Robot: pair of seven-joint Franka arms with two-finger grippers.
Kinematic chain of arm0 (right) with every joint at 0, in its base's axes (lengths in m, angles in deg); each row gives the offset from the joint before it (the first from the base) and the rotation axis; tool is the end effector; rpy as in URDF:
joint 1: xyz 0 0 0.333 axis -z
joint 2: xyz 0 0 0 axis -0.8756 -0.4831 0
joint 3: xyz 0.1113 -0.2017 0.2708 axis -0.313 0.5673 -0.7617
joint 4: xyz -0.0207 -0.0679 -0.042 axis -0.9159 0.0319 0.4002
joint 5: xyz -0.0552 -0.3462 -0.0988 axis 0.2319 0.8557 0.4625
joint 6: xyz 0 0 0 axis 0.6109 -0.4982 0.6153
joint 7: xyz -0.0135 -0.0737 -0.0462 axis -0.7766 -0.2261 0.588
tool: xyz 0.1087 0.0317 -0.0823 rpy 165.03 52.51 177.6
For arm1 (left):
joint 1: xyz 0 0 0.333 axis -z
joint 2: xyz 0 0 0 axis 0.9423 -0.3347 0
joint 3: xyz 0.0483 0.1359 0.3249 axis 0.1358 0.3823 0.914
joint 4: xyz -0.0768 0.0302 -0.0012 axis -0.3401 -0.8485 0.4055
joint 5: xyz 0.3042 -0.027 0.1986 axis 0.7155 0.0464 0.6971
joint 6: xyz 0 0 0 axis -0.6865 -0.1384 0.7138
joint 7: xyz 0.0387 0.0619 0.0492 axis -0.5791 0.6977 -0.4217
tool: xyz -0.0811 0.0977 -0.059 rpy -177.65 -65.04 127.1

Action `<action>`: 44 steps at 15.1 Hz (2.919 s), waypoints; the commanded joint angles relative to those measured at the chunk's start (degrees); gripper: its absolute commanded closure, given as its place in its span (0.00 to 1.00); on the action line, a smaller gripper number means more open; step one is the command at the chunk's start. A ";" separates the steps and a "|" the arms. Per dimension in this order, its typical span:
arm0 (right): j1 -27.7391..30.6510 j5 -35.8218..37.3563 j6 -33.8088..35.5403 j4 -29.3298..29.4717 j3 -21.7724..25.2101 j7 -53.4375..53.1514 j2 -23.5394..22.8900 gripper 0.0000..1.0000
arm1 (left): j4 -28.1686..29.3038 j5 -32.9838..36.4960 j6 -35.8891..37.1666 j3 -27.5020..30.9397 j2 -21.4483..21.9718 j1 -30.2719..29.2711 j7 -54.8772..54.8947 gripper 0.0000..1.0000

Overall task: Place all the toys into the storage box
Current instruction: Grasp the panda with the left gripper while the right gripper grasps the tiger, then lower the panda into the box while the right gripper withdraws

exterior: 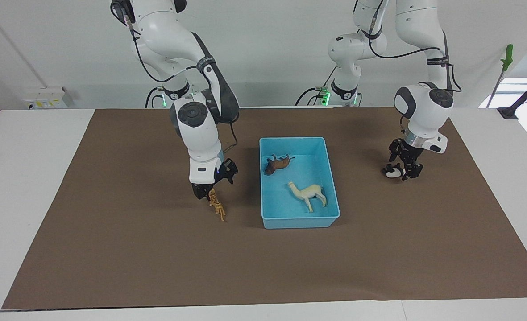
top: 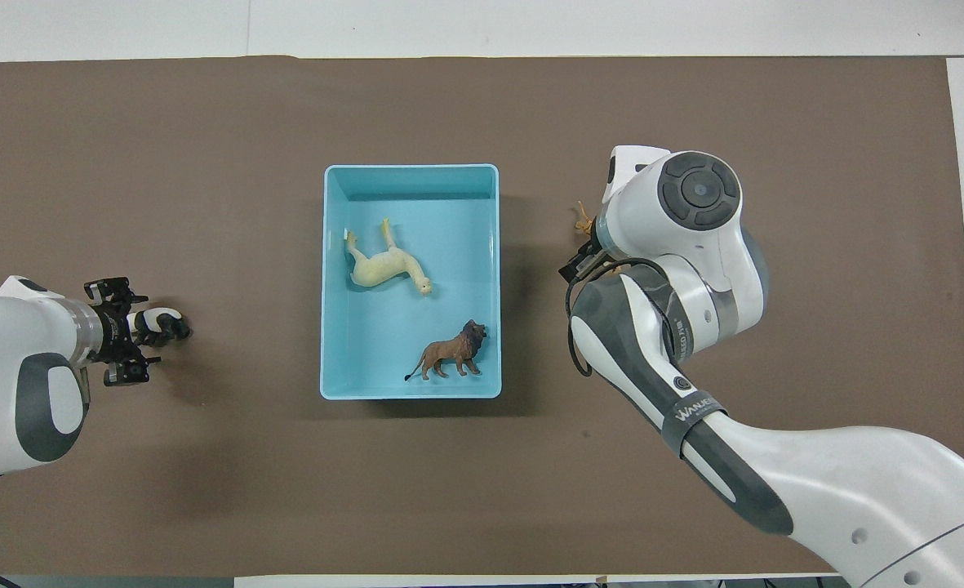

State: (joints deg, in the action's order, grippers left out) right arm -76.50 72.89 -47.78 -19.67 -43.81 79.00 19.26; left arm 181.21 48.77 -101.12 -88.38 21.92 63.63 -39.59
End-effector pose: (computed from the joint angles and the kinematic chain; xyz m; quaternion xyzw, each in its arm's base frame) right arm 0.5961 0.2225 0.3541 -0.9383 -0.3434 -0.0412 0.0045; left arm 0.4790 0.0533 0.3276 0.6554 0.7530 0.0380 0.0438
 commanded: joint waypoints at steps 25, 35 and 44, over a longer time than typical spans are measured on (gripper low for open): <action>-14.03 -6.51 10.48 22.32 -1.01 -34.24 -4.96 1.00 | -5.05 0.27 5.83 -0.23 0.61 0.23 -1.16 0.95; -3.62 -1.85 16.36 23.05 -0.57 -22.42 -1.74 0.00 | -25.97 -1.39 23.95 -0.94 -1.67 15.67 -2.29 0.94; 14.93 -2.29 42.71 21.20 -0.48 -14.74 13.91 0.00 | -20.37 -2.02 8.06 -0.94 -1.59 34.06 -14.52 0.00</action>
State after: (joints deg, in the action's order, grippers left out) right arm -64.94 70.83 -8.72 4.05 -43.44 63.67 29.28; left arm 157.65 47.37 -89.28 -90.41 19.40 95.68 -54.16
